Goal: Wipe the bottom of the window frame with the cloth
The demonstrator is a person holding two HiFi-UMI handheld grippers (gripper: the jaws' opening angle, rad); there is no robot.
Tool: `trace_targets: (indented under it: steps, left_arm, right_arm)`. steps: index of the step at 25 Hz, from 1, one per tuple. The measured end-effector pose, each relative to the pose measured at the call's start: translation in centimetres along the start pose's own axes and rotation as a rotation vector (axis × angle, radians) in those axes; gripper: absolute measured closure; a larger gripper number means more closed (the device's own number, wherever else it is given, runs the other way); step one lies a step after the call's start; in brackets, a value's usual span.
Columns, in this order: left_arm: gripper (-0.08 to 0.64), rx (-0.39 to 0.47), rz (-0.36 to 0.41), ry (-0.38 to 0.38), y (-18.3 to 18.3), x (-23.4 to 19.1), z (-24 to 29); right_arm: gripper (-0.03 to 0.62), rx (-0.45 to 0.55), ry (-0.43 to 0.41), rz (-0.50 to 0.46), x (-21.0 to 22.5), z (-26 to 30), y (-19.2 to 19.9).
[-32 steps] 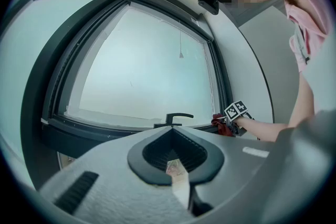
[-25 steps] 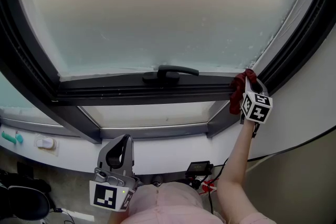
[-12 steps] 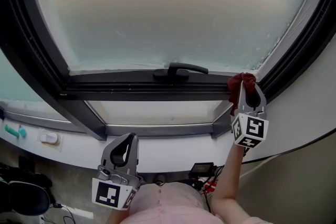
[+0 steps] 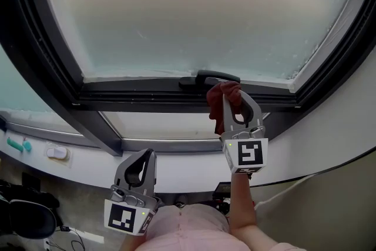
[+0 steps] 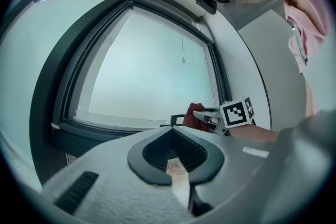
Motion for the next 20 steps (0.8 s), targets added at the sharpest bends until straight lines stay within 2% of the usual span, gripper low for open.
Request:
trace_targets:
  steps: [4, 9, 15, 20]
  left_arm:
    - [0.561, -0.004, -0.007, -0.02, 0.1, -0.7, -0.3]
    - [0.561, -0.012, -0.019, -0.037, 0.4, -1.5, -0.4]
    - [0.561, -0.014, -0.03, -0.028, 0.6, -1.9, 0.2]
    - [0.561, -0.012, -0.031, -0.012, 0.7, -1.8, 0.7]
  right_arm:
    - [0.526, -0.048, -0.071, -0.002, -2.5, 2.0, 1.0]
    - [0.526, -0.13, -0.105, -0.043, -3.9, 3.7, 3.0]
    - [0.526, -0.119, -0.104, -0.071, -4.4, 4.2, 3.7]
    - [0.526, -0.108, -0.1, -0.054, -4.4, 4.0, 4.0]
Point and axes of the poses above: the fingertips, and each gripper's own axes: z forward along the fingers, x to its right, y out of its underside, the point moved 8 cm from there along -z, backward along the fingers
